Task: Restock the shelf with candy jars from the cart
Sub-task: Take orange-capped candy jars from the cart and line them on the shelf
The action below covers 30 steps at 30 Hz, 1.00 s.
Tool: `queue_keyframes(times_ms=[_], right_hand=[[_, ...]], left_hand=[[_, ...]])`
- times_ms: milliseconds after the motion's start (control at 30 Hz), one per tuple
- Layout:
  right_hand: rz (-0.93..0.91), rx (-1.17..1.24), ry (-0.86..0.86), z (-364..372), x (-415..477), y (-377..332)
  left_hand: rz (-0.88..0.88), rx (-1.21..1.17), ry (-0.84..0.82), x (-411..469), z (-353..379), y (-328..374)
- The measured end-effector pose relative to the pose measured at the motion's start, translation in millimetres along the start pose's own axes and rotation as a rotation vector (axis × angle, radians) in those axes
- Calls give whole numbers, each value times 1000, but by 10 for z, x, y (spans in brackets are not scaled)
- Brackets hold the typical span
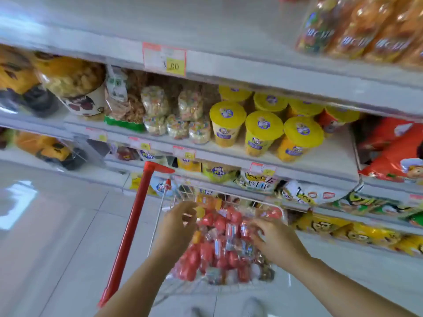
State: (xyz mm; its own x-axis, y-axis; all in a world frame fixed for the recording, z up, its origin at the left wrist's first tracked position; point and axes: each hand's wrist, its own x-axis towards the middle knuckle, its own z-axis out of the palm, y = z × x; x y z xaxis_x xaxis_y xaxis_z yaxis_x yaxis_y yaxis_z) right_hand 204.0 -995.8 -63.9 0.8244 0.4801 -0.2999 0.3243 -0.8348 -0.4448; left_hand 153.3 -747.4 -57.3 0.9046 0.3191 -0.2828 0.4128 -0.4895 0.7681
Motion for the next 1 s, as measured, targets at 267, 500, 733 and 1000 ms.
queue_keyframes(times_ms=[267, 500, 733, 1000], right_hand=[[88, 30, -207, 1059, 628, -46], [274, 249, -28, 1361, 1447, -45], [296, 254, 44, 1632, 1669, 24], [295, 492, 196, 1217, 1252, 60]], left_hand=[[-42, 532, -303, 124, 457, -1149], [255, 1025, -388, 635, 830, -1500], [285, 1109, -368, 688, 1005, -1660], [353, 943, -212, 618, 811, -1520]])
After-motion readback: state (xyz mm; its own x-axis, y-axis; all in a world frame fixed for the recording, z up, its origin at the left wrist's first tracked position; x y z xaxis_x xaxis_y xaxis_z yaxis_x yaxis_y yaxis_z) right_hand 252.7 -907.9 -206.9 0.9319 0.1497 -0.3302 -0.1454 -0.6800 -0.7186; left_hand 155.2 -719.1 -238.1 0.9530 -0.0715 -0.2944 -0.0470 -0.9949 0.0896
